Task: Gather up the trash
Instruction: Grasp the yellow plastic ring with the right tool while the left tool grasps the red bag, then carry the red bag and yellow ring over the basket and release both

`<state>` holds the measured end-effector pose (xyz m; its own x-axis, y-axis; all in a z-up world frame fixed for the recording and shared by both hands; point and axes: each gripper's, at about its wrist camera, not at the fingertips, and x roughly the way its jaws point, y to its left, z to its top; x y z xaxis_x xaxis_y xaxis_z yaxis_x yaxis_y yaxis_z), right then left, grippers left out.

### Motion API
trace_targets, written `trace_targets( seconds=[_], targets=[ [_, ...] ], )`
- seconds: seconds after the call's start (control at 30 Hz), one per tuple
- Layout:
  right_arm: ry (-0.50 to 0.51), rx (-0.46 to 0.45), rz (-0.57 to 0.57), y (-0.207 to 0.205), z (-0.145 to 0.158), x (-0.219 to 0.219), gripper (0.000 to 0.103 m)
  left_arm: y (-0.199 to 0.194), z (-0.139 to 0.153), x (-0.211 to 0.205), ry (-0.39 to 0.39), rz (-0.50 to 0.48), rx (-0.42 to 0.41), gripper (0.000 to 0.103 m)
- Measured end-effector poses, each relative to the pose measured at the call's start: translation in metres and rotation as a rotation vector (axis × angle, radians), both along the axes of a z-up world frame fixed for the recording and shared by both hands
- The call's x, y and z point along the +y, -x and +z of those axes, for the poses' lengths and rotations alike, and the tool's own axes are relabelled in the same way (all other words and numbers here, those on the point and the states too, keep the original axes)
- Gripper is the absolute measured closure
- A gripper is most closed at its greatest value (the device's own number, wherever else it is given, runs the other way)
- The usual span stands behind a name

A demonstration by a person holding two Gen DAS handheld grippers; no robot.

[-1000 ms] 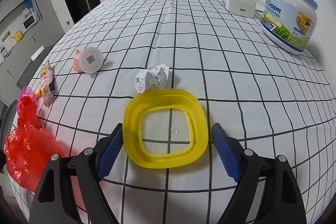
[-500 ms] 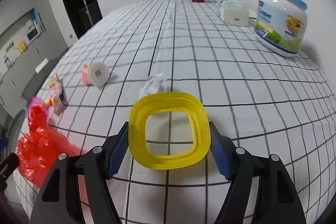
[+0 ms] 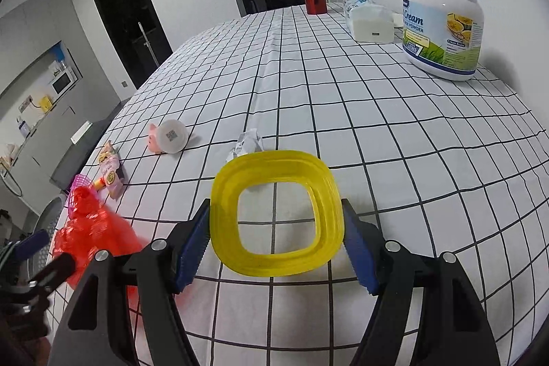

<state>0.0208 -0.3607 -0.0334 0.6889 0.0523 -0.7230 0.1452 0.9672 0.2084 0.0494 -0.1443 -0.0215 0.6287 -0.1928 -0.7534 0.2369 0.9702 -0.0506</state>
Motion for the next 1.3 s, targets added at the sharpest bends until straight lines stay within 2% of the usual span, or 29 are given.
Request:
trace_targets(
  seconds=[0.07, 0.13, 0.27, 0.33, 0.43, 0.9, 1.3],
  targets=[
    [0.004, 0.001, 0.003, 0.001, -0.001, 0.002, 0.034, -0.003, -0.005, -0.001, 0.012, -0.001, 0.010, 0.014],
    [0.002, 0.001, 0.010, 0.002, -0.001, 0.003, 0.034, -0.003, -0.009, -0.003, 0.026, -0.017, 0.027, 0.033],
    [0.004, -0.005, 0.018, 0.005, -0.001, 0.007, 0.034, 0.000, -0.011, -0.005, 0.038, -0.044, 0.035, 0.057],
    [0.007, -0.013, 0.020, 0.007, 0.000, 0.008, 0.034, 0.002, -0.009, -0.005, 0.042, -0.061, 0.032, 0.074],
    [0.010, -0.018, 0.020, 0.011, 0.000, 0.011, 0.034, 0.007, -0.007, -0.004, 0.034, -0.072, 0.025, 0.084],
    [0.047, -0.034, 0.004, 0.038, 0.014, 0.032, 0.034, 0.027, 0.027, 0.032, 0.049, -0.055, -0.075, 0.086],
    [0.001, -0.074, 0.094, 0.053, 0.025, 0.110, 0.034, 0.038, 0.042, 0.107, 0.019, 0.054, -0.128, 0.086]
  ],
)
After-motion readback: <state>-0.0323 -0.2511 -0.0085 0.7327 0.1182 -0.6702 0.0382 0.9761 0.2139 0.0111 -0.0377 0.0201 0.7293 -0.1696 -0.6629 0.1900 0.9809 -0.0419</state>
